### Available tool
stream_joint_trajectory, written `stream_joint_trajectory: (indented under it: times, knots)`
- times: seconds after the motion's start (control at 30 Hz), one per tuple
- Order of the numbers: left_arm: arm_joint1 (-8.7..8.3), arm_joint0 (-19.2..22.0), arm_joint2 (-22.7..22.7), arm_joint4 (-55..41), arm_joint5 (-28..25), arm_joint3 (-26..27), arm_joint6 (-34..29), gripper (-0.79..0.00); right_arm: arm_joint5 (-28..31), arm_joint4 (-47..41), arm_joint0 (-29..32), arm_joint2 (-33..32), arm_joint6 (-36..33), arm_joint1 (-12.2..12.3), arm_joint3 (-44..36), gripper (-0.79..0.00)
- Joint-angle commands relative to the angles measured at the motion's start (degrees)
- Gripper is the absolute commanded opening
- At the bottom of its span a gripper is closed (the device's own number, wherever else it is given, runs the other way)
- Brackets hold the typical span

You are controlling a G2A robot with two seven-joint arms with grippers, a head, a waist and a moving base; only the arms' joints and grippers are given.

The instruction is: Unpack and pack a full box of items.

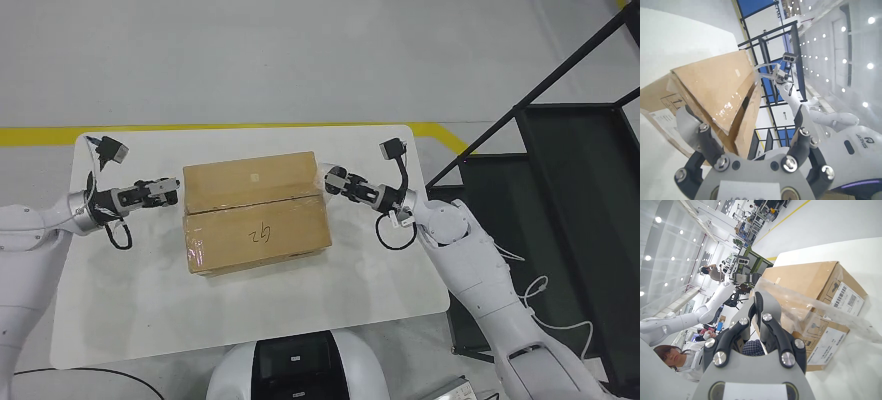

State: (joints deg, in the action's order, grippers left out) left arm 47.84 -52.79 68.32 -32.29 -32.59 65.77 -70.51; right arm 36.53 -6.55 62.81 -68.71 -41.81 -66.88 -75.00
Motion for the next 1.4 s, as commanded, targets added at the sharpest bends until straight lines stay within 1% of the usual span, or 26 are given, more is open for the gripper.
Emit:
stream_joint_trajectory:
  times: [0.0,0.1,0.2,0.3,0.37,0.5,0.63,0.83,0.97,1.2,1.27,1.37]
  knots:
    - [-0.33,-1.44,1.22,-3.45,0.8,2.48,-1.98,0.0,-0.08,0.2,0.03,0.08,0.21,0.0,-0.05,-0.785]
    - [-0.77,-3.62,2.37,-6.87,2.67,6.65,-3.86,0.0,-0.13,0.83,0.34,-0.32,1.49,0.08,0.03,-0.785]
    - [-1.02,-4.98,2.73,-9.68,4.85,9.59,-6.04,0.0,-0.7,2.73,0.93,-1.53,3.52,0.33,0.15,-0.785]
    - [-1.07,-4.95,2.12,-9.24,6.45,10.34,-7.64,0.0,-1.38,3.82,2.04,-2.77,5.45,0.57,-0.25,-0.785]
    - [-0.94,-4.39,1.21,-7.6,6.53,9.79,-7.72,0.0,-1.71,4.78,2.75,-3.81,6.41,0.81,-0.49,-0.785]
    - [-0.37,-2.49,-0.59,-3.67,5.07,5.96,-5.8,0.0,-2.68,7.26,4.6,-5.68,8.48,1.25,-2.07,-0.785]
    - [0.52,0.04,-3.03,-0.71,5.92,3.37,-3.81,0.0,-3.33,7.88,6.18,-7.03,9.23,1.58,-3.64,-0.785]
    - [1.38,2.42,-5.26,4.4,6.5,1.44,-1.03,0.0,-4.12,8.42,7.31,-7.89,9.62,1.84,-4.67,-0.785]
    - [1.61,2.71,-5.81,7.61,7.14,1.35,1.53,0.0,-4.95,9.0,8.03,-8.24,10.38,1.93,-4.83,-0.785]
    - [1.67,2.66,-6.1,10.95,7.55,1.92,1.52,0.0,-6.01,9.25,9.34,-9.17,11.32,2.14,-4.98,-0.785]
    - [1.77,2.26,-5.71,9.5,6.98,2.11,2.46,0.0,-6.28,9.3,9.56,-9.24,11.38,2.17,-5.27,-0.785]
    - [1.83,1.4,-4.01,3.91,4.56,2.04,2.85,0.0,-6.65,9.41,9.56,-9.03,11.21,2.18,-5.48,-0.785]
